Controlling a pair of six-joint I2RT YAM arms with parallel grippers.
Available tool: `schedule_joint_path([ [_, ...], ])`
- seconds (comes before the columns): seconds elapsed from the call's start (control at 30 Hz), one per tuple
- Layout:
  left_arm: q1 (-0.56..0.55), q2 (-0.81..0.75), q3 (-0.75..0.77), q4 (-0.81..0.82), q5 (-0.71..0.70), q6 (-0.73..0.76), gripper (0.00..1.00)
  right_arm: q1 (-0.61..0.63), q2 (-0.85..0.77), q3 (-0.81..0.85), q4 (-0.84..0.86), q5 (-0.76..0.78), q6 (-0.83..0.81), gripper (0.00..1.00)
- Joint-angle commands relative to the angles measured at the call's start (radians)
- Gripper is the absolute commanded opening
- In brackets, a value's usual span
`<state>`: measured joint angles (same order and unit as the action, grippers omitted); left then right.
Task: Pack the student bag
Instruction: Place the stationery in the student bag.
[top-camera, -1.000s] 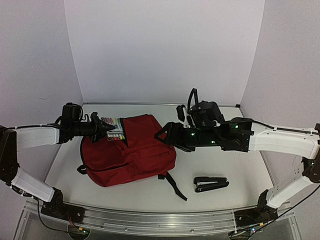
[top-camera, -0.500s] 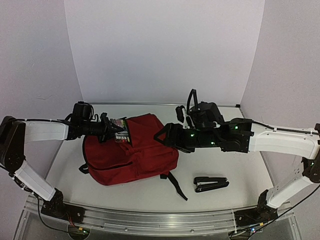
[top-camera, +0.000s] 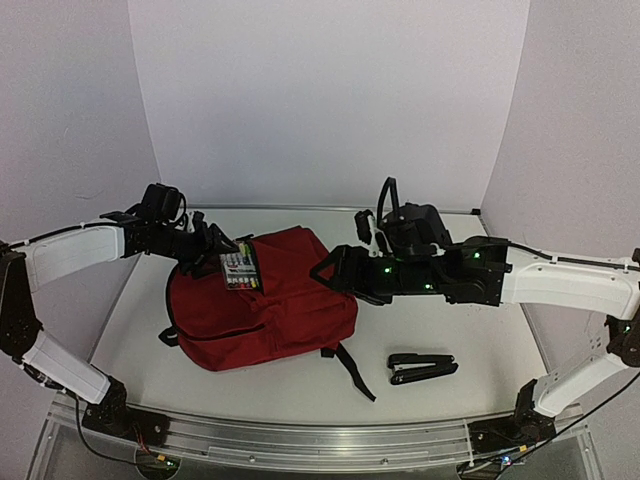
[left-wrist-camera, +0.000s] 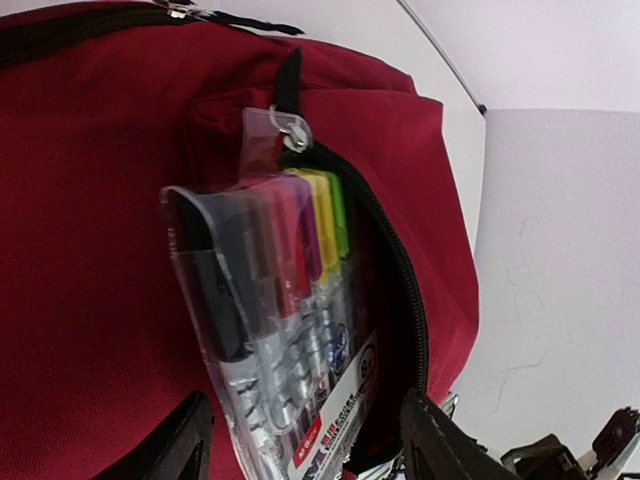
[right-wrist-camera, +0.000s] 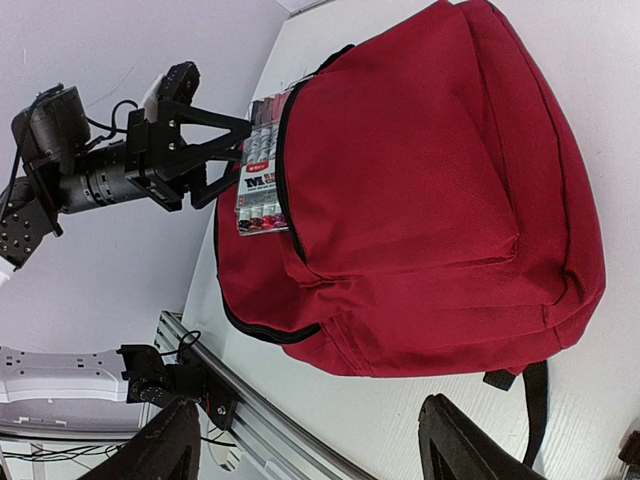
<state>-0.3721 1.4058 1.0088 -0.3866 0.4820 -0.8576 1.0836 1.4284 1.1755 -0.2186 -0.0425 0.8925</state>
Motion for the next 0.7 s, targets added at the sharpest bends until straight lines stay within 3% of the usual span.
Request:
schedule_joint_path([
  [0.0,-0.001,-0.042,0.039,-0.155,-0.087,0.077,0.68,0.006,-0.022,0.006,0.005,0.013,-0.006,0.74],
  [0.07,-0.001,-0.046,0.033,-0.158,-0.078,0.074,0.65,0.006,-0.02,0.005,0.005,0.012,-0.007,0.74],
  [0.43,-0.01,-0.028,-0.005,-0.055,0.004,0.039,0.26,0.007,-0.013,0.004,0.005,0.008,-0.007,0.74],
  [0.67,-0.05,0.024,0.03,0.002,0.011,0.026,0.12,0.006,-0.018,-0.001,0.005,0.01,-0.007,0.73],
])
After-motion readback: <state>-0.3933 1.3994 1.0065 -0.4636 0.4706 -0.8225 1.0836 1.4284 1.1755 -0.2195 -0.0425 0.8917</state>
